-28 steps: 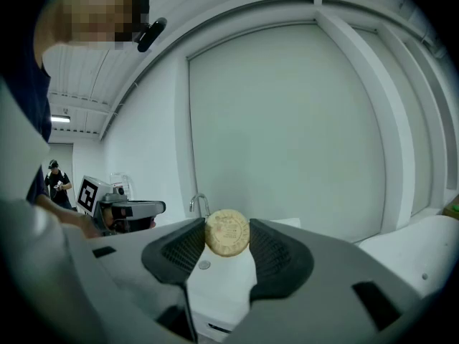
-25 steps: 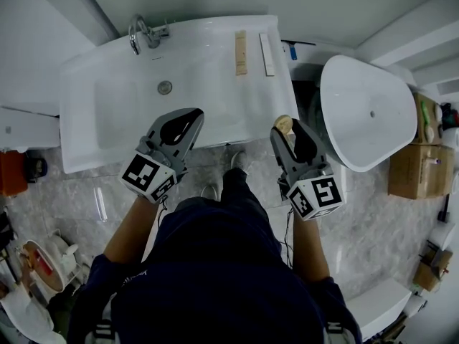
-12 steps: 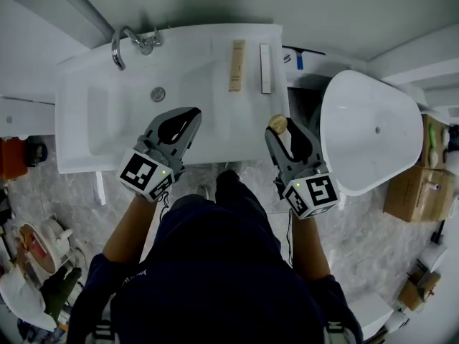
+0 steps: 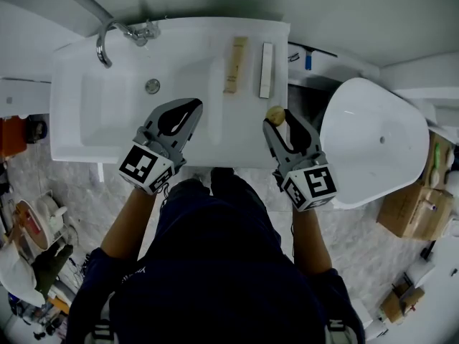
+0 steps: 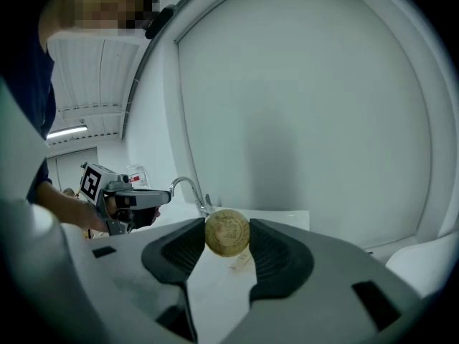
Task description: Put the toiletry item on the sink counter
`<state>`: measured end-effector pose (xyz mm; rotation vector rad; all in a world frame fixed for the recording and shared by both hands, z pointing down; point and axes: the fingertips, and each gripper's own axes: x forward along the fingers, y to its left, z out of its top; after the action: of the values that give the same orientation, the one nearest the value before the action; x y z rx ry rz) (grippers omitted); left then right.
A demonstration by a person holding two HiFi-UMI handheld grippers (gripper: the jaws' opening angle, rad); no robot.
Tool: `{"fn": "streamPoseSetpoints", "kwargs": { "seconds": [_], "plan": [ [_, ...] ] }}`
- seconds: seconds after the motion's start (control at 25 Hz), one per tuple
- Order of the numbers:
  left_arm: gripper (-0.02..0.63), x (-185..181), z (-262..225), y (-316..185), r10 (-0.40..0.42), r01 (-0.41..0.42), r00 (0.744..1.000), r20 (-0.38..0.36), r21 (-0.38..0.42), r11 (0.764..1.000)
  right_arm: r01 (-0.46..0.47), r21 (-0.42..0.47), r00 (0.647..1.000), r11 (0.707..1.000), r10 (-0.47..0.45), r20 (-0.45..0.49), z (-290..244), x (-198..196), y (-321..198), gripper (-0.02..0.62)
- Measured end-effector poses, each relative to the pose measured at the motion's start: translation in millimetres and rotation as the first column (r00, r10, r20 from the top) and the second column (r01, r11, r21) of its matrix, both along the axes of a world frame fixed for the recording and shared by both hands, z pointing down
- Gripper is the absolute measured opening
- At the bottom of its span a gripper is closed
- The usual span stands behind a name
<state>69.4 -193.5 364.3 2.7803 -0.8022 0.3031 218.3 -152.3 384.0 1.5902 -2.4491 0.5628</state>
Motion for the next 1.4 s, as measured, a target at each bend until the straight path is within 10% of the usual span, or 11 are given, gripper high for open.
{"fn": "streamPoseSetpoints", "kwargs": {
  "seconds": [1.4],
  "plan": [
    [0.034,-12,131,-50,0.111,-0.1,0.993,0.05,-0.184,0.978,-0.054,-0.28,0.993,0.959,0.021,-0.12,151,-35,-47,0.199]
  ]
}}
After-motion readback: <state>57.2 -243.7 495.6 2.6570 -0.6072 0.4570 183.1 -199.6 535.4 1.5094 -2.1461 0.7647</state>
